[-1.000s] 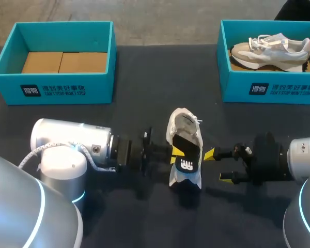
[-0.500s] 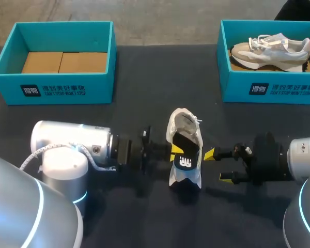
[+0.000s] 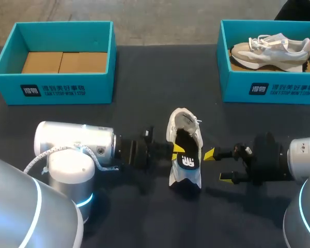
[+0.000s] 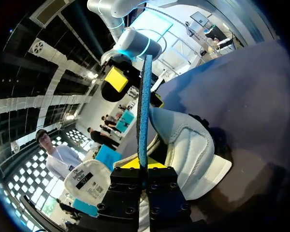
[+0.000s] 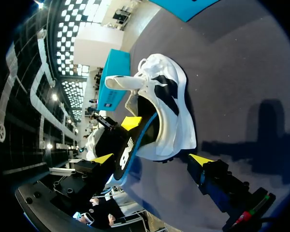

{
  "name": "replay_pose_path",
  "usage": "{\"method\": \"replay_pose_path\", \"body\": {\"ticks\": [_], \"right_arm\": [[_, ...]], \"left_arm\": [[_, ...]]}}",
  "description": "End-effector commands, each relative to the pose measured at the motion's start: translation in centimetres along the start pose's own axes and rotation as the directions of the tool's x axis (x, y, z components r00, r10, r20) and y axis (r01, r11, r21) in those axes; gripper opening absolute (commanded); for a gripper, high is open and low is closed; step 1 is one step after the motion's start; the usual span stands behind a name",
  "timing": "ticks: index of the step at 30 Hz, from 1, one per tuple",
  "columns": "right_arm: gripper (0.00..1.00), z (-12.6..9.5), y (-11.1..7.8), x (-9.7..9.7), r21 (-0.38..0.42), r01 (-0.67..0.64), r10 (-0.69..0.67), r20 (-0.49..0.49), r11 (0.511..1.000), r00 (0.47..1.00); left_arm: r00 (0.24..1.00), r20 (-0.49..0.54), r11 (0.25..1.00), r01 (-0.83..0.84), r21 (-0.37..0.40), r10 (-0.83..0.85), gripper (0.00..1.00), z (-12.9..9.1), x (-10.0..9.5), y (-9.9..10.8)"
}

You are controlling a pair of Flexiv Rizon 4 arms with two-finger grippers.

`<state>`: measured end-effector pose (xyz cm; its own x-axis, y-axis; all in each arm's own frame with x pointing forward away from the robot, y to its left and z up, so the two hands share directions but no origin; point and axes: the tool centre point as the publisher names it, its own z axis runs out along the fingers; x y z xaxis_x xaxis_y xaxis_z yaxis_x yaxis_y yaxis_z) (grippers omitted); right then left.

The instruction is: Take the shoe out of the shoebox, open the shoe tongue, remove and reinsert the insole, then place the shoe into the shoebox

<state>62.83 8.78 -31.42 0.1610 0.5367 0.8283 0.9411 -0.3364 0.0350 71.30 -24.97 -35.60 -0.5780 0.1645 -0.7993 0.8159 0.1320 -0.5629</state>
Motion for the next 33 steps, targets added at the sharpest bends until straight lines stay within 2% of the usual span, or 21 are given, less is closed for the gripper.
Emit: {"method": "replay_pose_path", "body": {"ticks": [1, 5, 6, 7, 8, 16, 22, 33], "right_arm": [[1.0, 0.0, -0.1, 0.1, -0.002, -0.001, 0.001, 0.004, 1.0, 1.0], [1.0, 0.0, -0.1, 0.1, -0.002, -0.001, 0.001, 0.004, 1.0, 1.0], [1.0, 0.0, -0.1, 0.1, -0.002, -0.001, 0.001, 0.004, 1.0, 1.0], [1.0, 0.0, -0.1, 0.1, -0.002, -0.001, 0.001, 0.004, 1.0, 1.0], [1.0, 0.0, -0.1, 0.1, -0.002, -0.001, 0.001, 0.004, 1.0, 1.0], [1.0, 0.0, -0.1, 0.1, -0.002, -0.001, 0.001, 0.004, 1.0, 1.0], [1.0, 0.0, -0.1, 0.1, -0.002, -0.001, 0.001, 0.004, 1.0, 1.0], [1.0, 0.0, -0.1, 0.1, -0.002, -0.001, 0.001, 0.004, 1.0, 1.0]], "left_arm": [[1.0, -0.002, 1.0, 0.003, -0.011, -0.003, 0.0, 0.4, 0.1, 0.4], [1.0, 0.004, 1.0, 0.018, -0.008, -0.018, 0.0, 0.1, -0.1, 0.2], [1.0, 0.005, 1.0, 0.019, -0.008, -0.019, 0.08, 0.0, -0.1, 0.2], [1.0, 0.007, 1.0, 0.019, -0.005, -0.019, 0.3, 0.0, -0.2, 0.1], [1.0, 0.009, 1.0, 0.024, 0.0, -0.024, 0.35, -0.1, -0.2, -0.1], [0.999, 0.02, 0.999, 0.037, 0.031, -0.037, 0.45, -0.3, -0.6, -1.5], [0.999, 0.023, 0.998, 0.035, 0.048, -0.036, 0.44, -0.4, -0.8, -2.4], [0.999, 0.021, 0.998, 0.026, 0.054, -0.027, 0.28, -0.9, -1.1, -3.9]]}}
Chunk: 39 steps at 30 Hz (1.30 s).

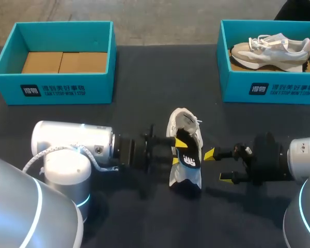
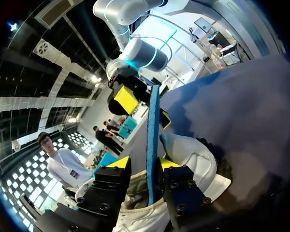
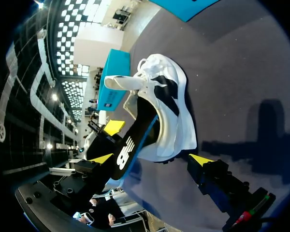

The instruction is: Take the shoe out of the shoebox, open the shoe tongue, remove and reinsert the insole, then place the shoe into the shoebox

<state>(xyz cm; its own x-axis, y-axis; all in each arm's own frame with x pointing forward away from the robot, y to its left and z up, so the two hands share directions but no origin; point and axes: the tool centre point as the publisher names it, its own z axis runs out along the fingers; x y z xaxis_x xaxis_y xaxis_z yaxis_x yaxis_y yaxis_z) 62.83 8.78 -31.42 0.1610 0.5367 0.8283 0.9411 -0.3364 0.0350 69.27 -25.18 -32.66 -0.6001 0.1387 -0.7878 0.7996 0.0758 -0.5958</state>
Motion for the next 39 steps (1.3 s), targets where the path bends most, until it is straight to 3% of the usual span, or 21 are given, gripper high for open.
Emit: {"method": "replay_pose_path", "body": {"ticks": [1, 2, 3, 11, 39], "right_arm": [[1.0, 0.0, -0.1, 0.1, -0.002, -0.001, 0.001, 0.004, 1.0, 1.0], [1.0, 0.0, -0.1, 0.1, -0.002, -0.001, 0.001, 0.004, 1.0, 1.0], [1.0, 0.0, -0.1, 0.1, -0.002, -0.001, 0.001, 0.004, 1.0, 1.0], [1.0, 0.0, -0.1, 0.1, -0.002, -0.001, 0.001, 0.004, 1.0, 1.0], [1.0, 0.0, -0.1, 0.1, -0.002, -0.001, 0.001, 0.004, 1.0, 1.0]], "left_arm": [[1.0, -0.003, 1.0, -0.001, -0.008, 0.001, 0.24, -0.4, 0.1, -0.7], [1.0, -0.005, 1.0, -0.001, -0.008, 0.001, 0.09, -0.5, 0.1, -0.8], [1.0, -0.009, 1.0, 0.003, -0.005, -0.003, 0.0, -0.5, 0.1, -0.9], [1.0, -0.029, 1.0, 0.008, 0.003, -0.008, 0.0, -0.6, 0.3, -1.0], [0.997, -0.07, 0.996, -0.05, -0.075, 0.045, 0.0, 0.9, 1.0, 3.8]]}}
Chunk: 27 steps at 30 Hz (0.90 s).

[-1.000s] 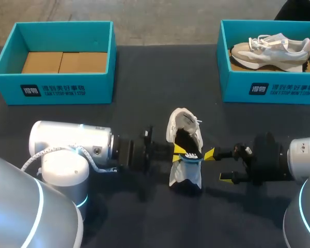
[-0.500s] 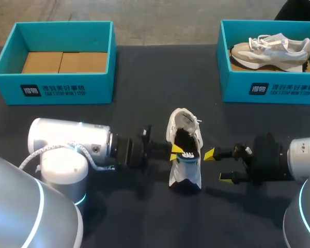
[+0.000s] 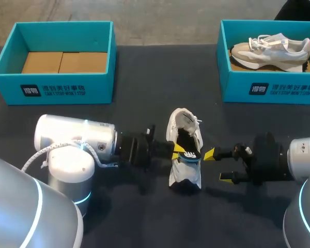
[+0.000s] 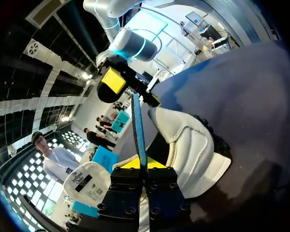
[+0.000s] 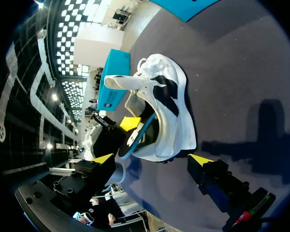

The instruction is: Take the shoe out of the shoebox, open the shoe tongue, remove and reinsert the insole, then place the shoe into the shoebox

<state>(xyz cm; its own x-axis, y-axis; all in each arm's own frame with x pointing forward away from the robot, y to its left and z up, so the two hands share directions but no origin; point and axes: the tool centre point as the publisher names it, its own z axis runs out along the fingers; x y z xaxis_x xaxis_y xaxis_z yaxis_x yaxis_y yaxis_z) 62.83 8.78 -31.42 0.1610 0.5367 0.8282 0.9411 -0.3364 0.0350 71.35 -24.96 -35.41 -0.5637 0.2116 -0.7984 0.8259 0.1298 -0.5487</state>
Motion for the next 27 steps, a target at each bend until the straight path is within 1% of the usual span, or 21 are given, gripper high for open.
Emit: {"method": "replay_pose_path", "body": {"ticks": [1, 4, 8, 10, 12, 17, 22, 27], "right_arm": [[1.0, 0.0, -0.1, 0.1, -0.002, -0.001, 0.001, 0.004, 1.0, 1.0], [1.0, 0.0, -0.1, 0.1, -0.002, -0.001, 0.001, 0.004, 1.0, 1.0], [1.0, 0.0, -0.1, 0.1, -0.002, -0.001, 0.001, 0.004, 1.0, 1.0], [1.0, 0.0, -0.1, 0.1, -0.002, -0.001, 0.001, 0.004, 1.0, 1.0], [1.0, 0.0, -0.1, 0.1, -0.002, -0.001, 0.001, 0.004, 1.0, 1.0], [1.0, 0.0, -0.1, 0.1, -0.002, -0.001, 0.001, 0.004, 1.0, 1.0], [1.0, 0.0, -0.1, 0.1, -0.002, -0.001, 0.001, 0.004, 1.0, 1.0], [1.0, 0.0, -0.1, 0.1, -0.002, -0.001, 0.001, 0.004, 1.0, 1.0]], "left_arm": [[1.0, 0.004, 1.0, 0.0, -0.015, 0.0, 0.0, 0.8, 0.0, 0.5], [1.0, 0.008, 1.0, 0.003, -0.017, -0.003, 0.0, 0.7, 0.0, 0.6], [1.0, 0.017, 1.0, 0.015, -0.005, -0.015, 0.0, 0.5, 0.2, 0.1], [1.0, 0.02, 1.0, 0.018, 0.0, -0.018, 0.28, 0.4, 0.2, -0.2], [0.999, 0.024, 1.0, 0.022, 0.006, -0.022, 0.31, 0.1, 0.2, -0.6], [0.999, 0.036, 1.0, 0.018, 0.022, -0.019, 0.33, -0.4, -0.3, -1.7], [0.999, 0.053, 0.999, 0.01, 0.042, -0.012, 0.29, -0.6, -0.8, -2.7], [0.999, 0.054, 0.998, 0.005, 0.057, -0.008, 0.29, -0.6, -1.0, -3.4]]}}
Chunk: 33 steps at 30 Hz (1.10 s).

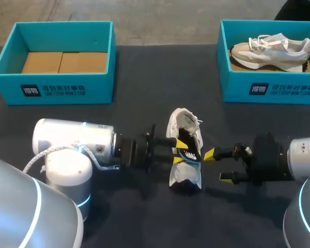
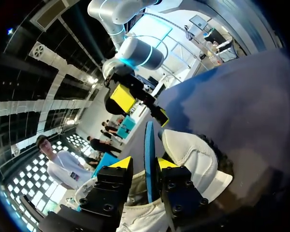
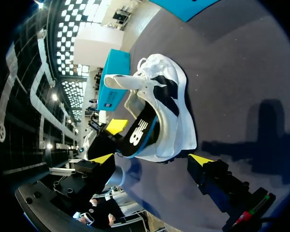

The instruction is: Take the shoe out of the shoebox, open the shoe tongue, remove and reinsert the insole, then place the shoe into the shoebox

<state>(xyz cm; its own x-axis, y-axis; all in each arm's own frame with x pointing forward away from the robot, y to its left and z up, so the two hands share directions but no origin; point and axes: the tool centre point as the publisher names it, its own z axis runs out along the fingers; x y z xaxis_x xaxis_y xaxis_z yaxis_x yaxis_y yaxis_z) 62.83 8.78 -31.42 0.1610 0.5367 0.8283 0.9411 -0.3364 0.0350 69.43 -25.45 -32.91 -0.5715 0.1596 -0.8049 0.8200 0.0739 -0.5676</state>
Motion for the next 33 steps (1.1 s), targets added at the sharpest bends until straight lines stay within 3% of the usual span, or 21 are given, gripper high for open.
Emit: {"method": "replay_pose_path", "body": {"ticks": [1, 5, 7, 18, 33], "right_arm": [[1.0, 0.0, -0.1, 0.1, -0.002, -0.001, 0.001, 0.004, 1.0, 1.0], [1.0, 0.0, -0.1, 0.1, -0.002, -0.001, 0.001, 0.004, 1.0, 1.0], [1.0, 0.0, -0.1, 0.1, -0.002, -0.001, 0.001, 0.004, 1.0, 1.0], [1.0, 0.0, -0.1, 0.1, -0.002, -0.001, 0.001, 0.004, 1.0, 1.0], [1.0, 0.0, -0.1, 0.1, -0.002, -0.001, 0.001, 0.004, 1.0, 1.0]], "left_arm": [[1.0, -0.004, 1.0, -0.002, 0.003, 0.002, 0.27, -0.5, 0.1, -0.6], [1.0, -0.011, 1.0, 0.001, 0.005, -0.001, 0.17, -0.6, 0.3, -0.6], [1.0, -0.011, 1.0, 0.003, 0.004, -0.003, 0.0, -0.6, 0.3, -0.6], [1.0, -0.018, 1.0, -0.013, 0.021, 0.014, 0.0, -0.4, 0.9, -0.3], [0.999, -0.01, 0.999, -0.035, -0.007, 0.035, 0.0, 0.8, 0.7, 1.8]]}}
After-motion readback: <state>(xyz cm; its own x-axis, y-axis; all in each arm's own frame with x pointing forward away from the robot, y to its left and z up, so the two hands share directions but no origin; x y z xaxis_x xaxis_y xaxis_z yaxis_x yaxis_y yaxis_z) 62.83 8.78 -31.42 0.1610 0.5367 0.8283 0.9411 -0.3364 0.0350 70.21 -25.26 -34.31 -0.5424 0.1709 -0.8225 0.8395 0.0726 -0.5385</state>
